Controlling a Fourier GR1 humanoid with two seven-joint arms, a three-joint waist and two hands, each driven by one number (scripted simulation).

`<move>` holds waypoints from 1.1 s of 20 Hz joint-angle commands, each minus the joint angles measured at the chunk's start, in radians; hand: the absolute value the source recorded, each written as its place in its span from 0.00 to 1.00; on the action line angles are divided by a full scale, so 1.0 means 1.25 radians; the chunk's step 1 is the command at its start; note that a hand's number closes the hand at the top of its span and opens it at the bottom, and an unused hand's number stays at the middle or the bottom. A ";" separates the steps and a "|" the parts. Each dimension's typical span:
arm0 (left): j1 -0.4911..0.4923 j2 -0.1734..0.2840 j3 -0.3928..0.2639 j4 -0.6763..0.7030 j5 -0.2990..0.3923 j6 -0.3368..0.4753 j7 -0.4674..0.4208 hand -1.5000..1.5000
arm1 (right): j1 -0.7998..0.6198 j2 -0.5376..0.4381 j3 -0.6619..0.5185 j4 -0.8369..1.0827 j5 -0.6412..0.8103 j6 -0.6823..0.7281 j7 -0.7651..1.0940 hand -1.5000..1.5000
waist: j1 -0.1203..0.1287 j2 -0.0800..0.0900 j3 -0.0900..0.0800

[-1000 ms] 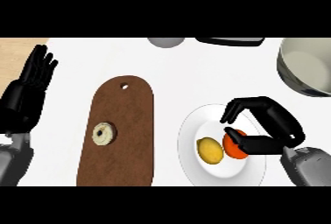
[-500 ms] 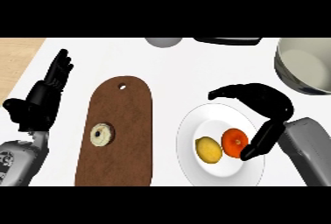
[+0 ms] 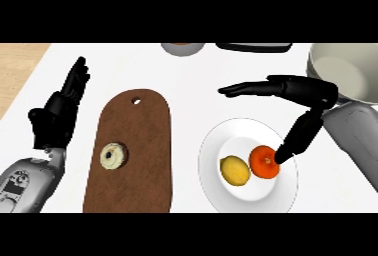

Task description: Pick the lemon from the plate and place it in the bowl

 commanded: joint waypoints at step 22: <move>0.065 -0.004 0.032 -0.063 -0.047 0.006 0.046 0.50 | -0.094 0.082 0.466 0.143 0.486 -0.193 -0.239 0.00 | -0.048 -0.018 -0.003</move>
